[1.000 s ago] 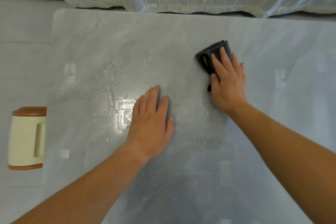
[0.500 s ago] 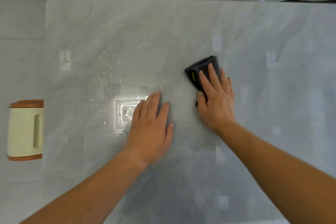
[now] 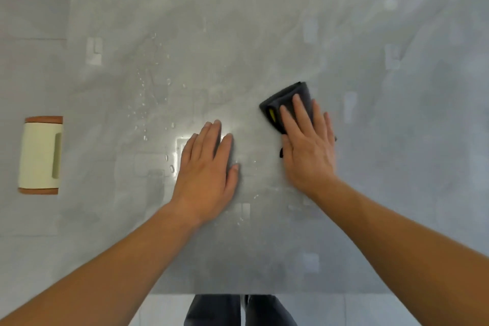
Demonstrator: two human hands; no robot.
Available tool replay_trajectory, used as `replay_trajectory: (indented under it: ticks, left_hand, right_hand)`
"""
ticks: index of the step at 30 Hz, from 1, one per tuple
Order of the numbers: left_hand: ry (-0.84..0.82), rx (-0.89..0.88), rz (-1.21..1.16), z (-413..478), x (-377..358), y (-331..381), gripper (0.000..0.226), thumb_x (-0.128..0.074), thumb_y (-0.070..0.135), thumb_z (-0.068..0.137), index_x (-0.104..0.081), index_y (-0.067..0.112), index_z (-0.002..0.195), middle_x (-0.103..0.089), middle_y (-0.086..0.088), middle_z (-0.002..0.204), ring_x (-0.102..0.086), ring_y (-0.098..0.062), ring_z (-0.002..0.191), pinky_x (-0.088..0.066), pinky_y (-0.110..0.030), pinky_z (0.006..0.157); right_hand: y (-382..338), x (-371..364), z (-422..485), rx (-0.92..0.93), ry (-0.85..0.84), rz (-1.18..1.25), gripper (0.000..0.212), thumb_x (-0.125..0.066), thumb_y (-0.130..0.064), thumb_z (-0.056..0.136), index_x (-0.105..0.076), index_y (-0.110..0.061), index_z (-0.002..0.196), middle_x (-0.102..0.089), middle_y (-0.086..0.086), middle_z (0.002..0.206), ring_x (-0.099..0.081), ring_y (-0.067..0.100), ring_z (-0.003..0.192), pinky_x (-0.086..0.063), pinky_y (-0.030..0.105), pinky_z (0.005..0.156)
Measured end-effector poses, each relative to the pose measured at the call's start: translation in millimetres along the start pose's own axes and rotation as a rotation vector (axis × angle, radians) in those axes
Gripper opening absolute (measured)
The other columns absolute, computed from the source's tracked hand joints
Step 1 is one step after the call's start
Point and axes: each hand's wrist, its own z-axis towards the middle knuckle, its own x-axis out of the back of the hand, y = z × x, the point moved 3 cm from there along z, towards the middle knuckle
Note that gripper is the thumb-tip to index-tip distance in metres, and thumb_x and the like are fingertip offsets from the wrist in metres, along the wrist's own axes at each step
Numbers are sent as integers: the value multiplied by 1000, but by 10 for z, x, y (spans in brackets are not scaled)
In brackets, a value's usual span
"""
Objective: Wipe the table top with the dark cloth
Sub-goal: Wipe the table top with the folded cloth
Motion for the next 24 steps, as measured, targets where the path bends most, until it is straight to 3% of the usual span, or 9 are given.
replay_trajectory:
  ticks: [3, 5, 9, 11, 15, 18, 20, 22, 24]
  left_hand:
    - [16, 0, -18, -103, -46, 89, 55, -41, 36, 100, -37, 9, 148, -19, -16, 163, -10, -31, 152, -4, -43, 123]
    - [13, 12, -24, -213, -73, 142, 55, -38, 37, 100, -37, 9, 148, -18, -14, 164, -9, -29, 153, -4, -44, 123]
    - [9, 42, -13, -452, -143, 174, 57, -32, 39, 101, -35, 10, 150, -19, -14, 164, -9, -28, 153, -7, -46, 123]
    - [15, 57, -4, -566, -185, 165, 57, -31, 41, 102, -36, 10, 149, -21, -14, 163, -11, -28, 153, -6, -44, 124]
    - [10, 58, 26, -752, -273, 183, 57, -33, 46, 103, -39, 11, 148, -26, -14, 161, -18, -29, 151, -5, -42, 123]
    - [-16, 40, 75, -837, -326, 196, 59, -31, 48, 103, -37, 11, 149, -25, -15, 162, -18, -29, 151, -6, -43, 123]
    - [-27, 40, 96, -868, -350, 187, 61, -28, 49, 103, -35, 12, 151, -23, -14, 163, -15, -28, 152, -4, -43, 123]
    - [-30, 42, 104, -871, -359, 187, 62, -26, 49, 103, -33, 13, 152, -20, -13, 164, -12, -27, 153, -2, -42, 123]
    - [-25, 43, 102, -858, -352, 198, 61, -29, 49, 102, -36, 12, 151, -20, -14, 164, -13, -29, 152, -2, -42, 123]
  right_hand:
    - [-69, -68, -434, 272, -102, -50, 56, -42, -27, 100, -33, -24, 155, -16, -2, 167, -9, 32, 154, -10, 53, 123]
    - [67, -23, -434, 318, -109, -43, 53, -39, -27, 100, -36, -25, 153, -20, -3, 166, -11, 30, 154, -12, 53, 123]
    - [185, 28, -276, -55, -17, 70, 54, -38, -22, 101, -32, -27, 155, -14, -6, 167, -4, 26, 154, -3, 47, 125]
    - [26, -35, -405, -123, 15, 78, 59, -39, -19, 98, -30, -27, 155, -12, -5, 167, -3, 28, 154, 0, 45, 125]
    - [-219, -198, -1011, 201, -77, -1, 58, -38, -23, 97, -31, -25, 155, -14, -3, 167, -4, 30, 154, -5, 50, 124]
    - [-44, -117, -1003, 357, -141, -34, 59, -50, -20, 95, -38, -24, 153, -22, -1, 165, -13, 33, 153, -14, 54, 122]
    - [104, -24, -778, 242, -95, -13, 60, -55, -14, 92, -41, -21, 151, -27, 3, 163, -19, 36, 151, -16, 55, 122]
    - [208, 44, -590, 32, -59, 42, 58, -47, -17, 98, -34, -24, 154, -18, 0, 166, -10, 32, 153, -5, 48, 124]
    - [170, 9, -608, -68, -36, 63, 57, -38, -21, 101, -26, -27, 156, -9, -3, 168, -1, 30, 154, 1, 45, 124]
